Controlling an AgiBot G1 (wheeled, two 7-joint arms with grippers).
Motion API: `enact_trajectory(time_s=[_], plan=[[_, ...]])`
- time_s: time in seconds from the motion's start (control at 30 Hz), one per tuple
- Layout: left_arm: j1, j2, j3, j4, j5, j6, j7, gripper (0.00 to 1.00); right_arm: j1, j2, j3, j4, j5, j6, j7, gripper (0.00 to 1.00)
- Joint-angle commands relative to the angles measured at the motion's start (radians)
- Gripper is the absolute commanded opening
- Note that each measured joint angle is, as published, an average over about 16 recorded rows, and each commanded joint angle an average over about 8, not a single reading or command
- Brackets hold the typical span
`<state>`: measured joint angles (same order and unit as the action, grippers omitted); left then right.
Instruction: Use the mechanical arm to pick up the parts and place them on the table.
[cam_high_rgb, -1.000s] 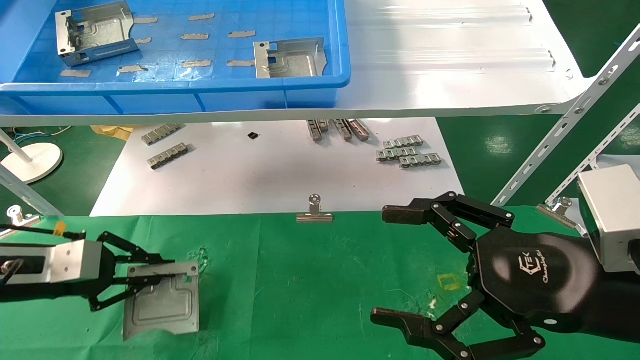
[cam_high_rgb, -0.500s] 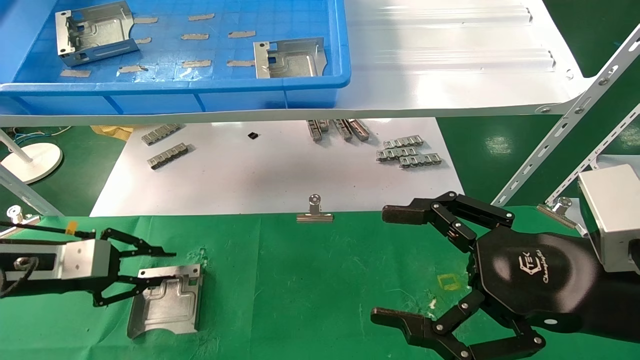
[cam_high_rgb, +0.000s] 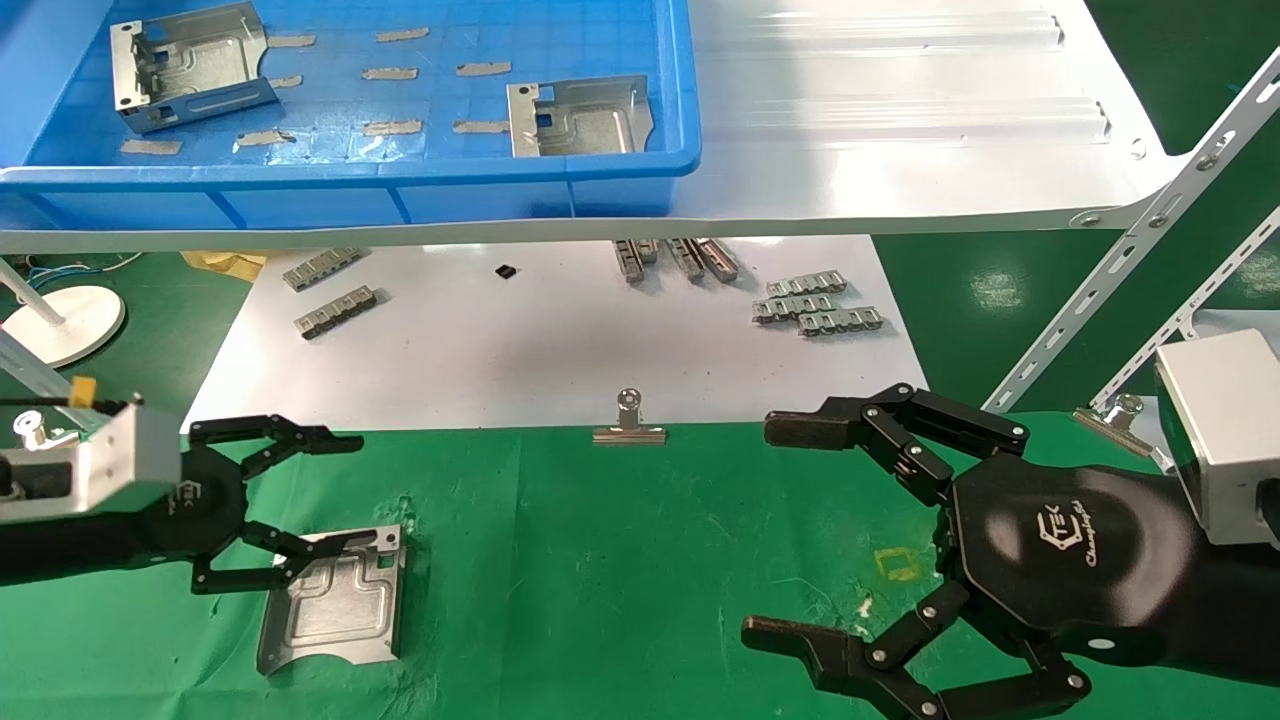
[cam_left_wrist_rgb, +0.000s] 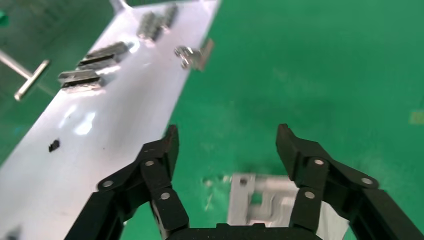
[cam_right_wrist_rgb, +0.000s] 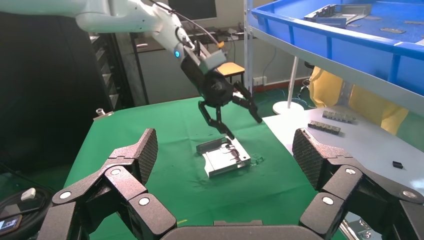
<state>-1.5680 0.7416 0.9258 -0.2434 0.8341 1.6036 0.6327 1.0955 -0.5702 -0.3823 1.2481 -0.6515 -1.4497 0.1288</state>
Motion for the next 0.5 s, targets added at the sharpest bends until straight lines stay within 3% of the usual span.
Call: enact_trajectory(time_s=[0.03,0.23,0.5], plan=[[0.026,-0.018,-0.007,-0.030,-0.050,0.001,-0.071,1.00,0.000,0.000,0.000,0.000,0.000,0.000,0.000,1.00],[0.058,-0.033,-0.019,-0.051,-0.112,0.002,-0.122,1.00,0.000,0.000,0.000,0.000,0.000,0.000,0.000,1.00],[0.056,-0.029,-0.029,-0.066,-0.086,-0.001,-0.117,1.00,0.000,0.000,0.000,0.000,0.000,0.000,0.000,1.00]])
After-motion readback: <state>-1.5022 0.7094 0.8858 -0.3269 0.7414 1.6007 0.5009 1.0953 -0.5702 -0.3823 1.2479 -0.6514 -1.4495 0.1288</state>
